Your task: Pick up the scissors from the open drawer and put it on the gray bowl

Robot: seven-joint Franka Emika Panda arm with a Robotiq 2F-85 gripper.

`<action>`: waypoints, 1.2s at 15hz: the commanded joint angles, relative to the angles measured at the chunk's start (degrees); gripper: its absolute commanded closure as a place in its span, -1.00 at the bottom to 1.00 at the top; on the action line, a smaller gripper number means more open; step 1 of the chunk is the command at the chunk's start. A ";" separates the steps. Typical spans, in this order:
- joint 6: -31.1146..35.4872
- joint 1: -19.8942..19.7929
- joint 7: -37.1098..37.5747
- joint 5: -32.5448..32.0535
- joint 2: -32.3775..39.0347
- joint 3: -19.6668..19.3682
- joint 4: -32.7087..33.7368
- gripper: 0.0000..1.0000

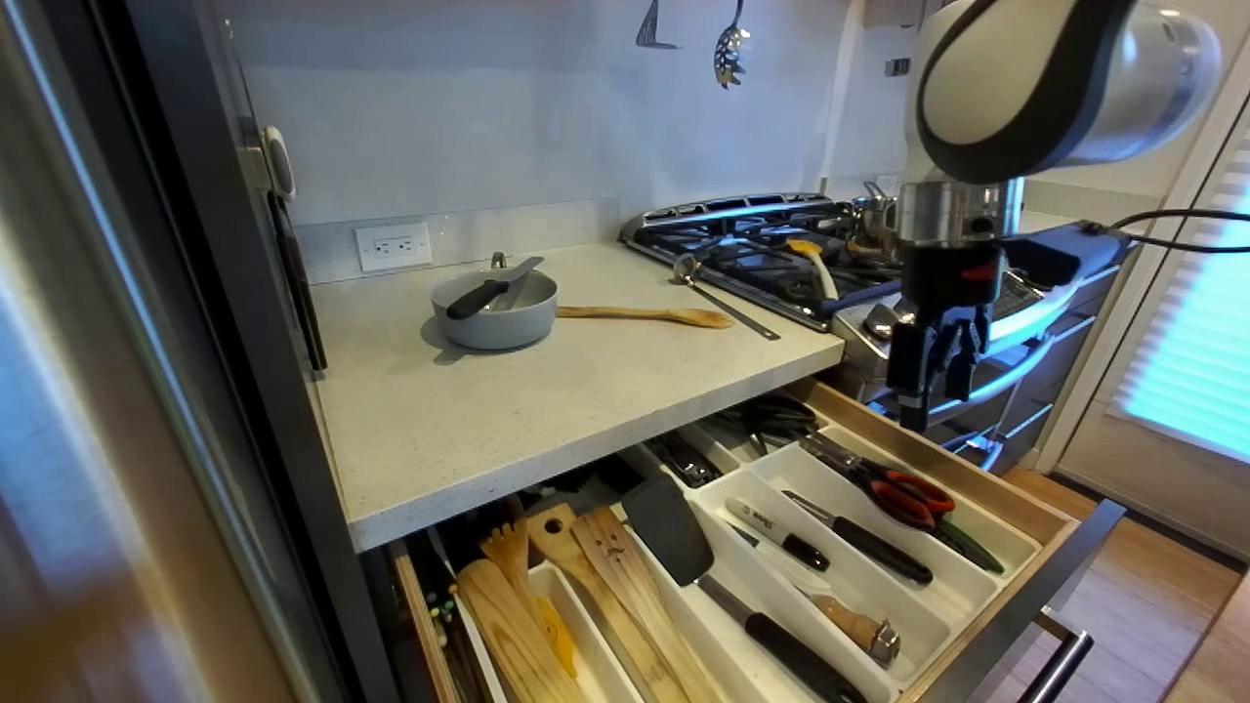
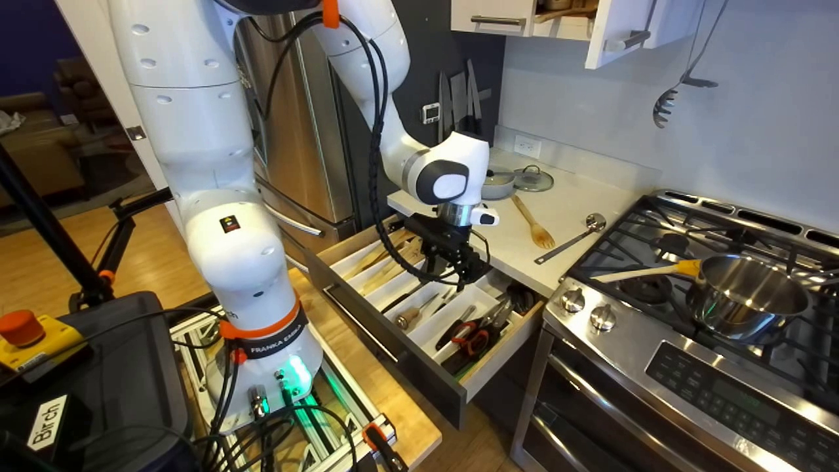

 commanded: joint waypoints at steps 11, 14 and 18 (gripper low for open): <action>18.49 -5.90 -22.23 26.39 -4.44 2.28 -5.62 -1.00; 18.03 -6.65 -27.13 28.21 0.46 1.26 -4.97 -1.00; 21.05 -8.51 -32.58 28.25 9.15 0.98 -3.59 -1.00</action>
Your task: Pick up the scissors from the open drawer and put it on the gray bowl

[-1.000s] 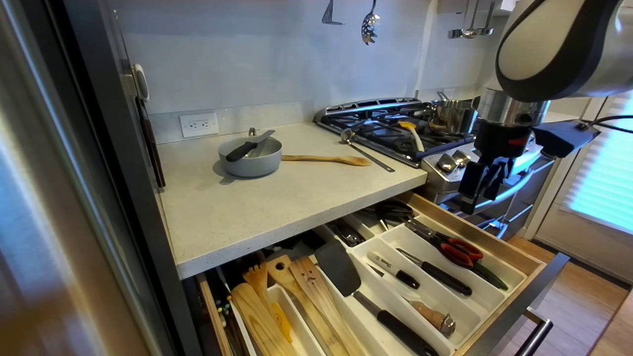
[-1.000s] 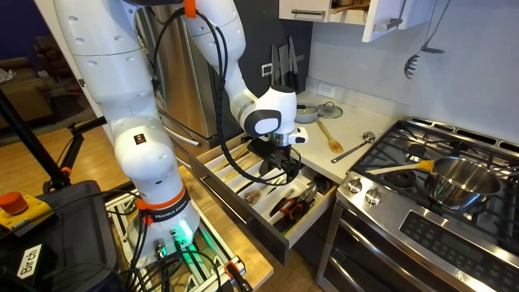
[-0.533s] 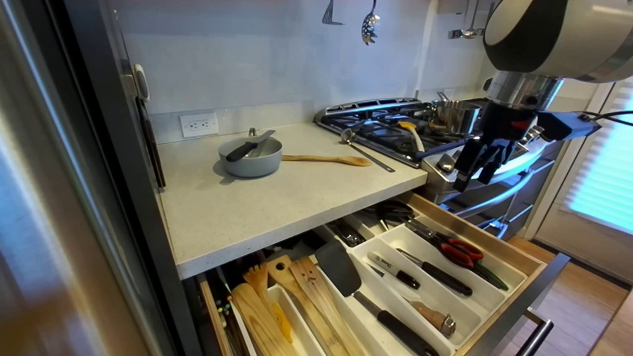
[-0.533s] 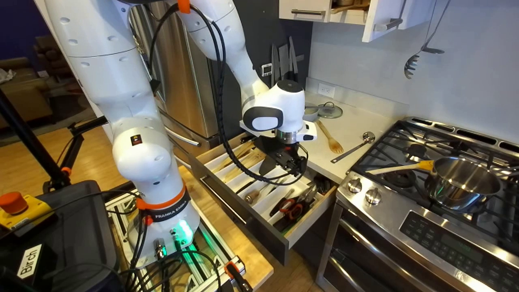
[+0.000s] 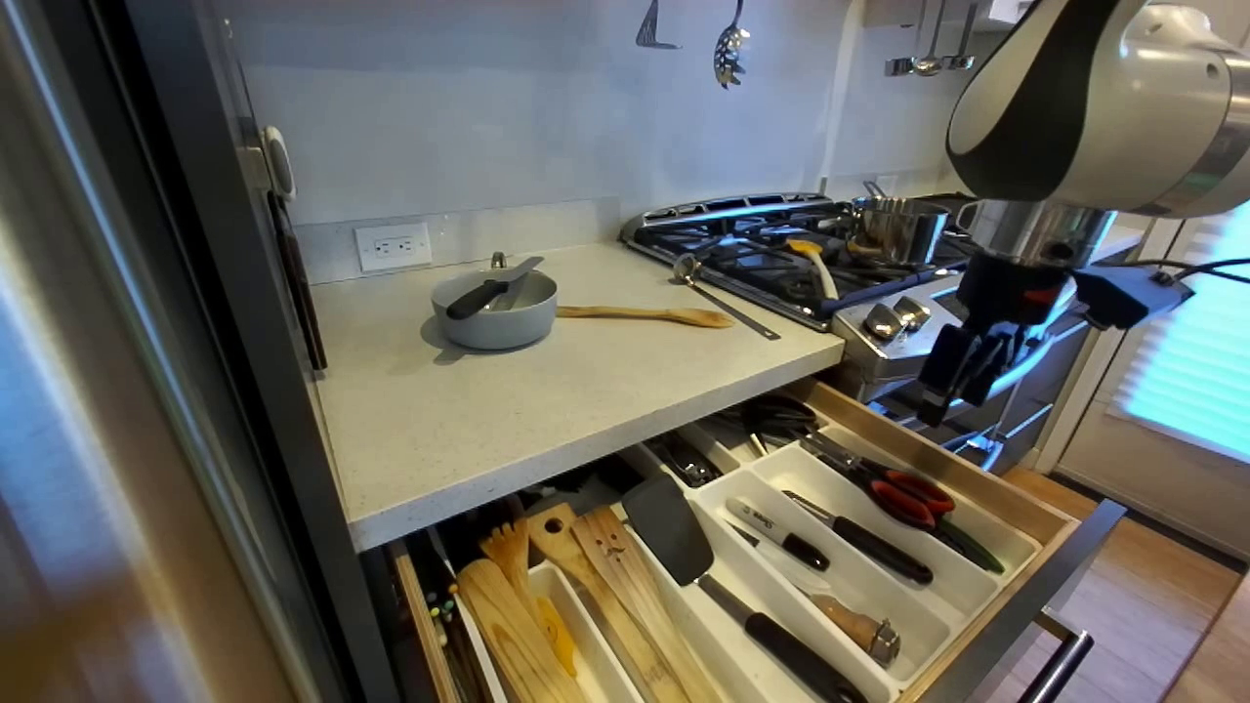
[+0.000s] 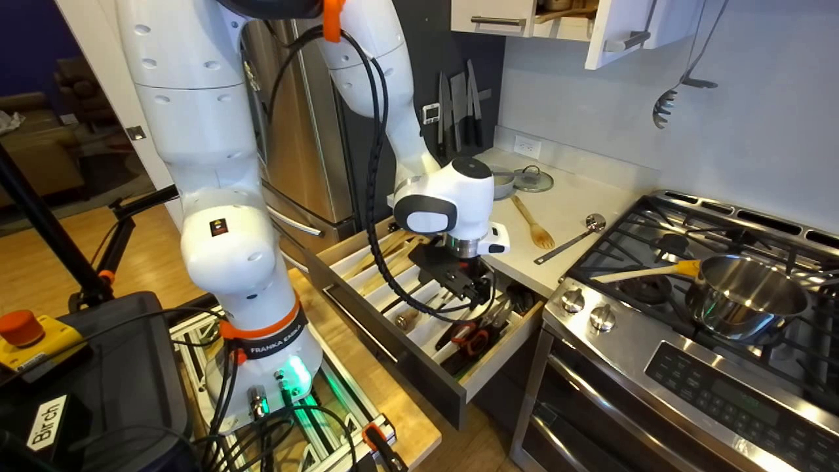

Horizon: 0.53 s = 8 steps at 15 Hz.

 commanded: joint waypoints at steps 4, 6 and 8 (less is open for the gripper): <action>12.06 -6.38 -11.40 5.56 13.46 5.47 4.48 -0.84; 10.88 -4.80 -8.89 3.86 11.04 3.82 2.89 -0.97; 11.49 -5.18 -9.22 4.10 12.12 4.45 3.56 -0.97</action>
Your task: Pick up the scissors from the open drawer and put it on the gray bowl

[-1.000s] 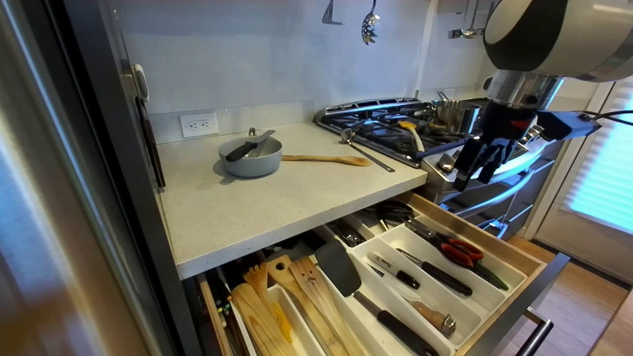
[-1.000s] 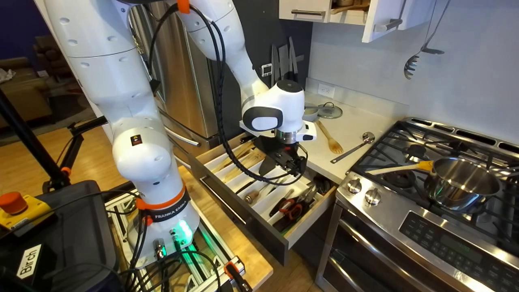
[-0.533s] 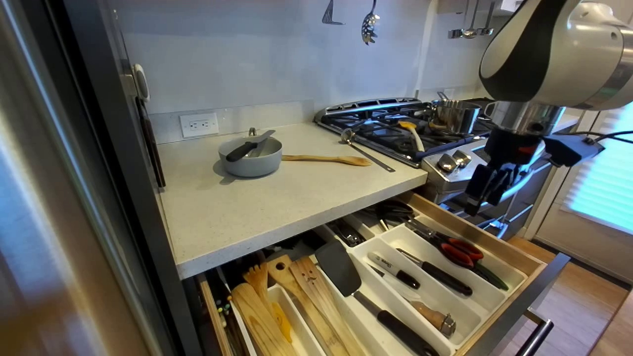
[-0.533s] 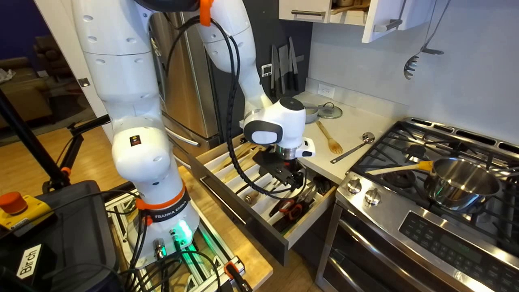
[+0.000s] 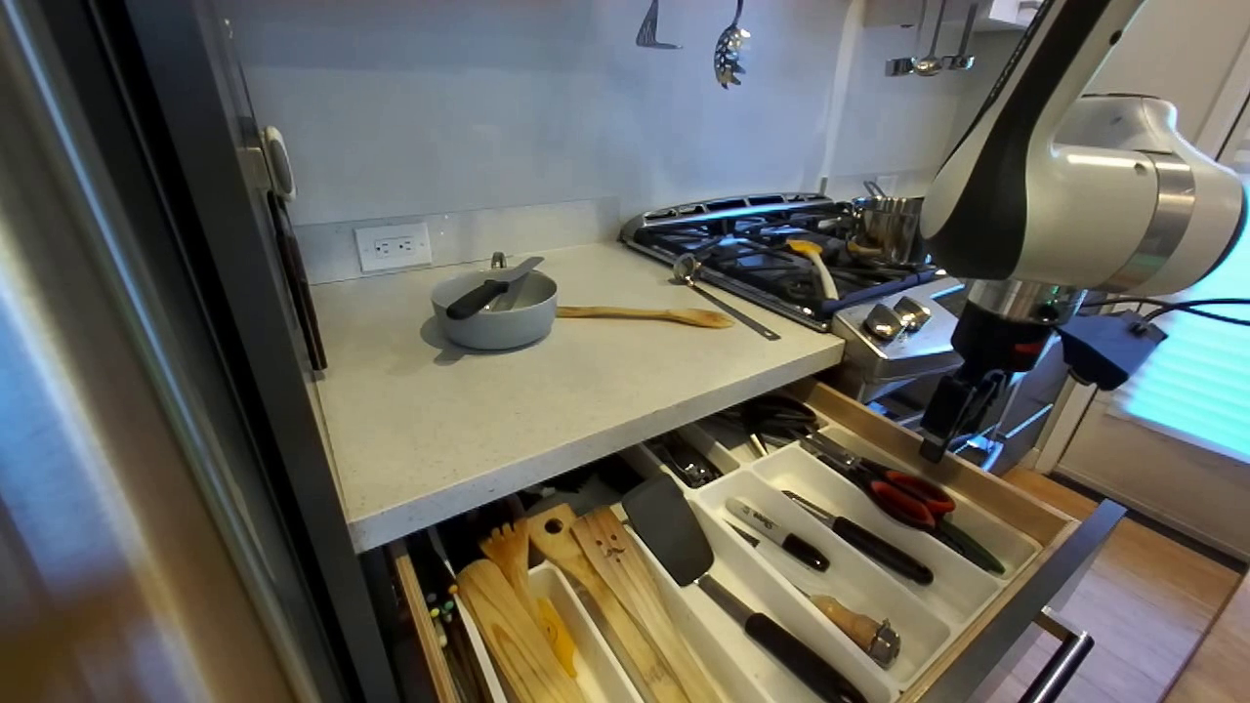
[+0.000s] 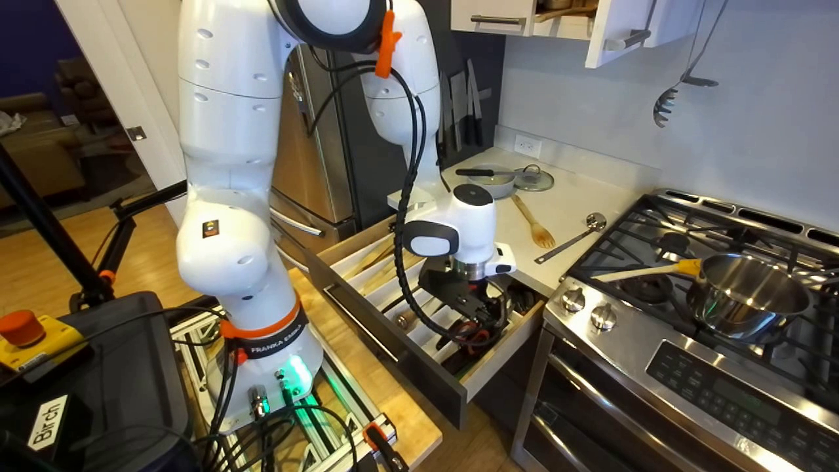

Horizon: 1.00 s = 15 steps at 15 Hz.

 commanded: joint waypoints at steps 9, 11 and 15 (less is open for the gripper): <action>1.23 -4.58 -1.01 1.94 10.44 6.31 6.28 -0.88; 1.34 -5.39 -0.63 1.64 12.70 6.41 7.75 -0.63; 2.19 -8.00 -0.62 1.71 15.04 6.65 9.21 -0.55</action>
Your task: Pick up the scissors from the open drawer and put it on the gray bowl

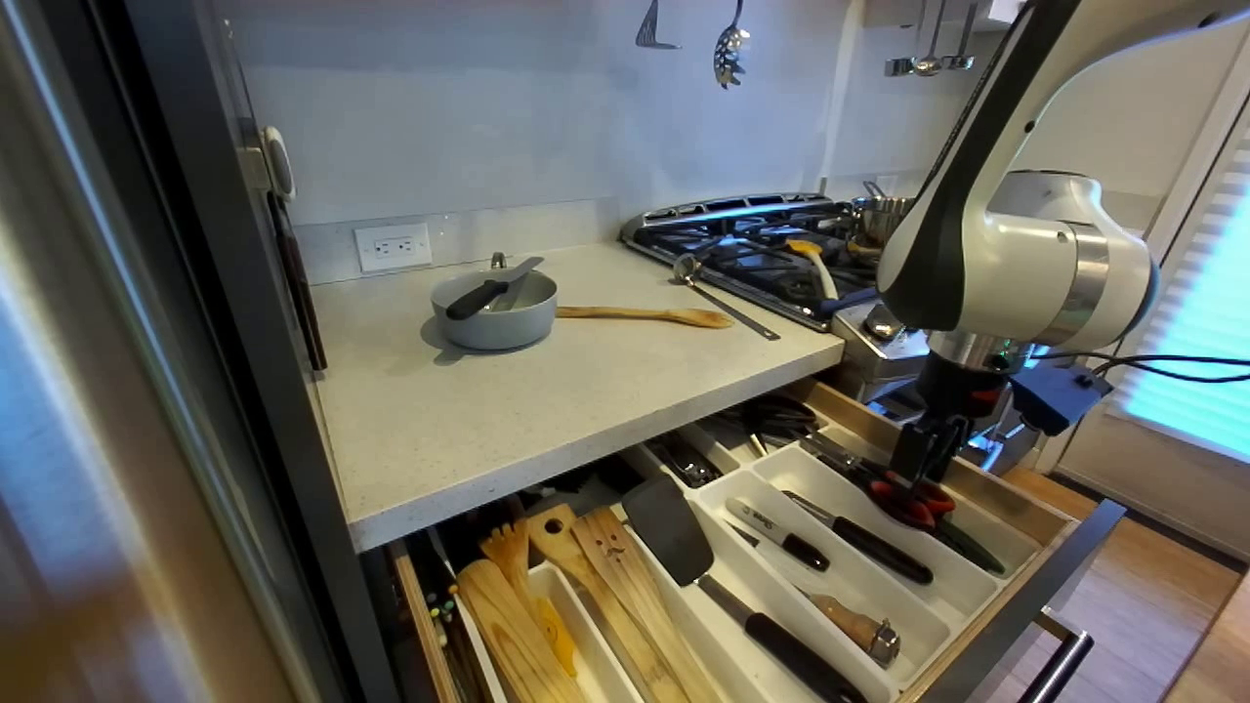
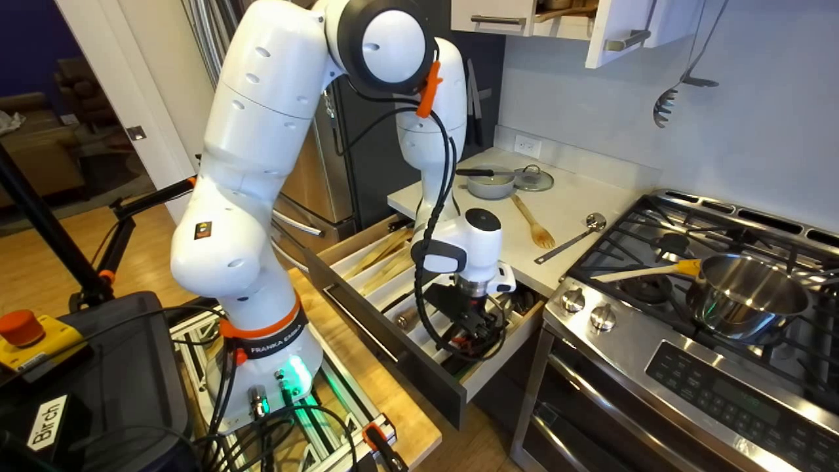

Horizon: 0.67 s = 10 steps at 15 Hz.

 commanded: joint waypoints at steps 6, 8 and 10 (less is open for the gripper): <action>3.50 -7.26 -0.89 0.86 6.02 4.52 3.39 -0.09; 4.61 -8.01 -0.71 0.49 7.20 5.15 3.92 -0.02; 5.09 -8.37 -0.58 0.24 8.01 5.15 4.32 0.00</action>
